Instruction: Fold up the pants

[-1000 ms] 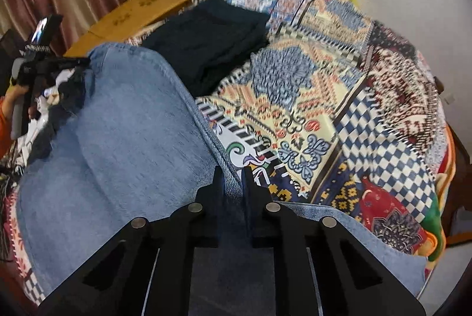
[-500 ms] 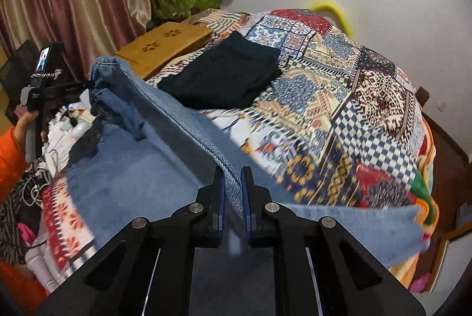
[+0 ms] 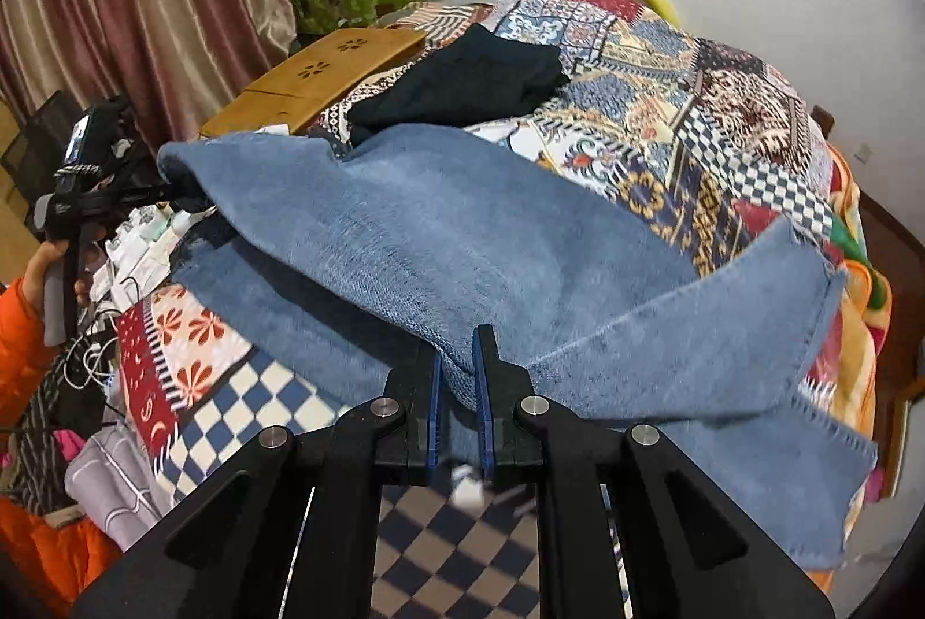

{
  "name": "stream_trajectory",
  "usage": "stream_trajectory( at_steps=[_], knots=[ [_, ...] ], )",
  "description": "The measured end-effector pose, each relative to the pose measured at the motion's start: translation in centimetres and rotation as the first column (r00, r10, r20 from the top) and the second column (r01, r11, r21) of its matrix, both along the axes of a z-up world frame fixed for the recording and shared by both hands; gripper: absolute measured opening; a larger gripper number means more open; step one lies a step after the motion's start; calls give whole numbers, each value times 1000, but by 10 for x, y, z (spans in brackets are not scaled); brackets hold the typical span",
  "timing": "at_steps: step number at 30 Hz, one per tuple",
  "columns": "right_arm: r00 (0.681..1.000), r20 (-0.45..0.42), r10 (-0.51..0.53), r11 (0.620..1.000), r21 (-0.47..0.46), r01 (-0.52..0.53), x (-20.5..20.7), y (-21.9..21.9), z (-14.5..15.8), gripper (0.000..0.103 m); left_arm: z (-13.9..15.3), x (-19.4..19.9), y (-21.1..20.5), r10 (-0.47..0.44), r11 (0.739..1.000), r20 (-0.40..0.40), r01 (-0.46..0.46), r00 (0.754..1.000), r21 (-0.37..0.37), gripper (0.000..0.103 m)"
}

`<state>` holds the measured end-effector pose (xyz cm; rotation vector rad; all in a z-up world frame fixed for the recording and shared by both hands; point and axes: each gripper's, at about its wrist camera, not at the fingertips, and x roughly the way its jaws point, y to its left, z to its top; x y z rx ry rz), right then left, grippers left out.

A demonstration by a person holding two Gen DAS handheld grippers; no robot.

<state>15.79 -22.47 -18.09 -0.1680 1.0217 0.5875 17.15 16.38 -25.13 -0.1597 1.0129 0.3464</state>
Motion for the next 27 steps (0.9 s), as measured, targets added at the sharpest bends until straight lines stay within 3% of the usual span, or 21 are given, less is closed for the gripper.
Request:
stream_trajectory(
  at_steps=[2, 4, 6, 10, 14, 18, 27],
  knots=[
    [1000, 12, 1, 1000, -8, -1, -4, -2, 3, 13, 8, -9, 1, -12, 1000, 6, 12, 1000, 1, 18],
    [1000, 28, 1, 1000, -21, 0, -11, -3, 9, 14, 17, -13, 1, -14, 1000, 22, 14, 1000, 10, 28],
    [999, 43, -2, 1000, -15, 2, -13, -10, 19, 18, 32, -16, -1, -15, 999, 57, 13, 998, 39, 45],
    [993, 102, -52, 999, -3, 52, -13, -28, 38, 40, 64, -14, -10, -30, 998, 148, 21, 989, 62, 65],
    [981, 142, -130, 991, 1, 131, 0, -51, 51, 61, 81, 4, -25, -59, 996, 181, 46, 982, 75, 83],
    [965, 143, -220, 975, -2, 223, 22, -73, 54, 64, 88, 32, -46, -90, 994, 197, 76, 976, 81, 93],
    [911, 133, -391, 913, -69, 402, 99, -124, 22, 65, 84, 100, -105, -232, 970, 166, 215, 958, 112, 94]
  ],
)
